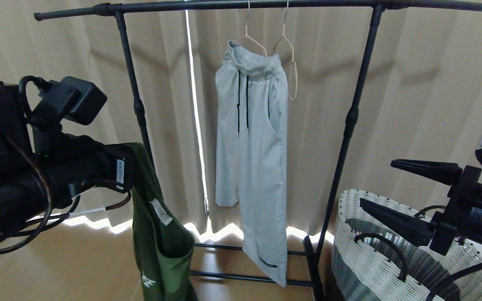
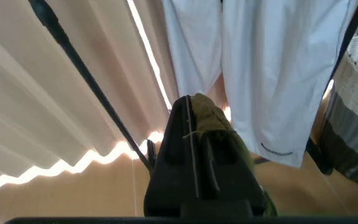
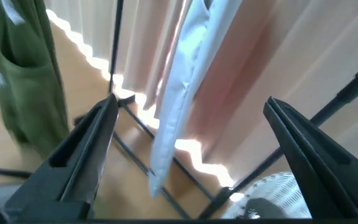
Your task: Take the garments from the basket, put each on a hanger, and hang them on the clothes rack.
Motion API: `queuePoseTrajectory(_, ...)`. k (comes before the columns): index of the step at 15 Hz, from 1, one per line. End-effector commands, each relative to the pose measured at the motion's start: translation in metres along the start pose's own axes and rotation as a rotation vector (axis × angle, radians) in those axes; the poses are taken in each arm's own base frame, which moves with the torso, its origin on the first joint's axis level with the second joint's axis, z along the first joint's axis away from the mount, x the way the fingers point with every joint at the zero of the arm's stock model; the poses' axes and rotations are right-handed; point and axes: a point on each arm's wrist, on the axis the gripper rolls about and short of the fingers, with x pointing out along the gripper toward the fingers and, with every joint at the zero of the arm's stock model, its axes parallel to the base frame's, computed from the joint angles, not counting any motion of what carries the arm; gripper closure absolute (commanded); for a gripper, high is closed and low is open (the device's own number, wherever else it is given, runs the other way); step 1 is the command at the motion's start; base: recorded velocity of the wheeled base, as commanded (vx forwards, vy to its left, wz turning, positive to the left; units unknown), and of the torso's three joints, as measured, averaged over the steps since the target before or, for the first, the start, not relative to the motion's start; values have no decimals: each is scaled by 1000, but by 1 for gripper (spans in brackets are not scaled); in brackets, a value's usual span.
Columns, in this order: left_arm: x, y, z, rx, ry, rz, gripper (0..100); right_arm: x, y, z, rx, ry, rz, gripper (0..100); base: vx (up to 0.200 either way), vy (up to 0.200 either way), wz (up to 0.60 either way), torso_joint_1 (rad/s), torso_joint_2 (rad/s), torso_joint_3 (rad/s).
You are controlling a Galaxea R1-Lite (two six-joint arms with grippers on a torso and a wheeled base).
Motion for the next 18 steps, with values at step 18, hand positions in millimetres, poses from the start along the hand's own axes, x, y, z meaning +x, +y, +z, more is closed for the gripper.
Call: queuePoseTrajectory(18,-69,32,-37,-1,-28,109,100,-26,-30,-26,-83,167,-448,0,0,0,0,5,-23,-18)
